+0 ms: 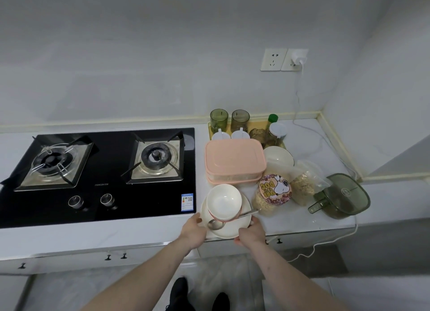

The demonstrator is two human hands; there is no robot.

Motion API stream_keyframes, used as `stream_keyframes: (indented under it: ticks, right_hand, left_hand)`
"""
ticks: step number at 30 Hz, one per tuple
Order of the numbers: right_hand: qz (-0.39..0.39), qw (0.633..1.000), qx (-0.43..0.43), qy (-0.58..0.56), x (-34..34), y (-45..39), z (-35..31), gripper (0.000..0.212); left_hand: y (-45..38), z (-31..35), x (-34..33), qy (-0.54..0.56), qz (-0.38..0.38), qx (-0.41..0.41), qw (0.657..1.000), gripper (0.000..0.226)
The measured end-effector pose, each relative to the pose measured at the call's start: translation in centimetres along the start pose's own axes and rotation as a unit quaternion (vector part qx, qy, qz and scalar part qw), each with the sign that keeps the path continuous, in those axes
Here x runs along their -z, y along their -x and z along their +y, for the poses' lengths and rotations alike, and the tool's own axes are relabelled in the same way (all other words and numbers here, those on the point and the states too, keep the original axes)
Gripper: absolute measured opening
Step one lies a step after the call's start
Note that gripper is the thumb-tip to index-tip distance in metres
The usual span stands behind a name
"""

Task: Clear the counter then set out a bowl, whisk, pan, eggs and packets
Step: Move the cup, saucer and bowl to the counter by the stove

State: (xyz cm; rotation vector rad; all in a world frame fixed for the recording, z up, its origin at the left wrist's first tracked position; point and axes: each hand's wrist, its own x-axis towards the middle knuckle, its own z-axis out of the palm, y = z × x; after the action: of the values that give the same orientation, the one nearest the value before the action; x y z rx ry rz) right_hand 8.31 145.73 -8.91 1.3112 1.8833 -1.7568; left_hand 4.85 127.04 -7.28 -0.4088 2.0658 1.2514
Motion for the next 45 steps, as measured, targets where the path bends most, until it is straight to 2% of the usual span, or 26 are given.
stream_keyframes:
  ticks: [2, 5, 7, 12, 16, 25, 32, 38, 45]
  right_hand:
    - [0.000, 1.000, 0.004, 0.014, 0.1, 0.2, 0.7, 0.051]
    - [0.000, 0.997, 0.039, 0.072, 0.0, -1.2, 2.8, 0.043]
    - [0.004, 0.995, 0.060, 0.078, 0.3, 0.9, 2.3, 0.039]
    - [0.004, 0.992, 0.086, 0.088, 1.8, 4.8, 1.0, 0.065]
    - [0.006, 0.992, 0.097, 0.077, 2.7, 5.6, 0.5, 0.065]
    - [0.017, 0.987, 0.148, 0.068, 2.3, 7.5, -0.1, 0.056]
    - [0.030, 0.984, 0.177, -0.005, 1.8, 10.6, -3.1, 0.058]
    - [0.095, 0.972, 0.217, -0.006, 0.9, 13.8, -4.8, 0.052]
    - [0.134, 0.958, 0.252, 0.015, 0.3, 17.6, -5.3, 0.047]
  left_hand:
    - [1.2, -0.2, 0.5, -0.042, 0.003, -0.006, 0.999, 0.072]
    - [3.0, -0.5, 1.1, -0.083, 0.019, -0.038, 0.996, 0.068]
    - [4.0, -0.9, 1.8, -0.096, 0.032, -0.060, 0.993, 0.067]
    - [5.7, -1.6, 3.3, -0.112, 0.038, -0.105, 0.987, 0.062]
    - [7.2, -0.6, 4.2, -0.129, 0.045, -0.165, 0.977, 0.057]
    - [8.2, 2.3, 5.6, -0.190, 0.015, -0.256, 0.948, 0.048]
    - [7.9, 5.5, 8.4, -0.255, -0.019, -0.349, 0.902, 0.043]
    - [6.9, 7.7, 11.5, -0.288, -0.040, -0.403, 0.868, 0.042]
    - [6.5, 9.2, 13.6, -0.268, -0.090, -0.443, 0.851, 0.041]
